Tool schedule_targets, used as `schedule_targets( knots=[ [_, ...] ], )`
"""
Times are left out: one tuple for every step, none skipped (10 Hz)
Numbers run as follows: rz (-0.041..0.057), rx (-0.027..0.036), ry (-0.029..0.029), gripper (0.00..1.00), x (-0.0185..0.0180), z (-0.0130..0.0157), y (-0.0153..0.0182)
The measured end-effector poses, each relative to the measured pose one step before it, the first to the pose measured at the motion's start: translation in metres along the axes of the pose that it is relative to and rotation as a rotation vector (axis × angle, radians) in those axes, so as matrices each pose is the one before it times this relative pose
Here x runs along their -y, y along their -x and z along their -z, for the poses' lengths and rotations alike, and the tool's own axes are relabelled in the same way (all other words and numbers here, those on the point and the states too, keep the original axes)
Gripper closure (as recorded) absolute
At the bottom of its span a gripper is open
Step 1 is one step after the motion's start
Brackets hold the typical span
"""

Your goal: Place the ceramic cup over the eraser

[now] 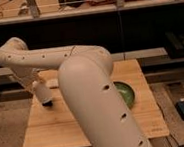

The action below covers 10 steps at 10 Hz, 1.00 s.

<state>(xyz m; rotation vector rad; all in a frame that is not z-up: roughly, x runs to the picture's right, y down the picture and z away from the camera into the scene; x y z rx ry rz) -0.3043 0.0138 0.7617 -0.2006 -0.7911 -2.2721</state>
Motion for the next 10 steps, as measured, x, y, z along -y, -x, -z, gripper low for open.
schedule_targets(
  knots=[
    [0.00775, -0.02644, -0.01499, 0.43, -0.00347, -0.00386, 0.01077],
    [0.00525, -0.02834, -0.00932, 0.35, -0.00349, -0.00209, 0.00868],
    [0.01324, -0.02829, -0.01462, 0.26, -0.00270, -0.00656, 0.00659],
    [0.01452, -0.02399, -0.03218, 0.20, 0.00136, -0.01295, 0.00343],
    [0.01203, -0.01135, -0.01417, 0.20, -0.00151, -0.00984, 0.00113],
    [0.00263, -0.01628, -0.02217, 0.20, -0.00432, -0.00909, 0.00184],
    [-0.00724, -0.00842, -0.01472, 0.20, -0.00296, -0.00247, -0.00210],
    [-0.00732, -0.00307, -0.00759, 0.20, -0.00164, -0.00140, -0.00407],
    [-0.00553, -0.00918, -0.01365, 0.20, -0.00092, 0.00075, -0.00668],
    [-0.00927, -0.00812, -0.01114, 0.20, -0.00505, 0.00224, -0.00463]
  ],
)
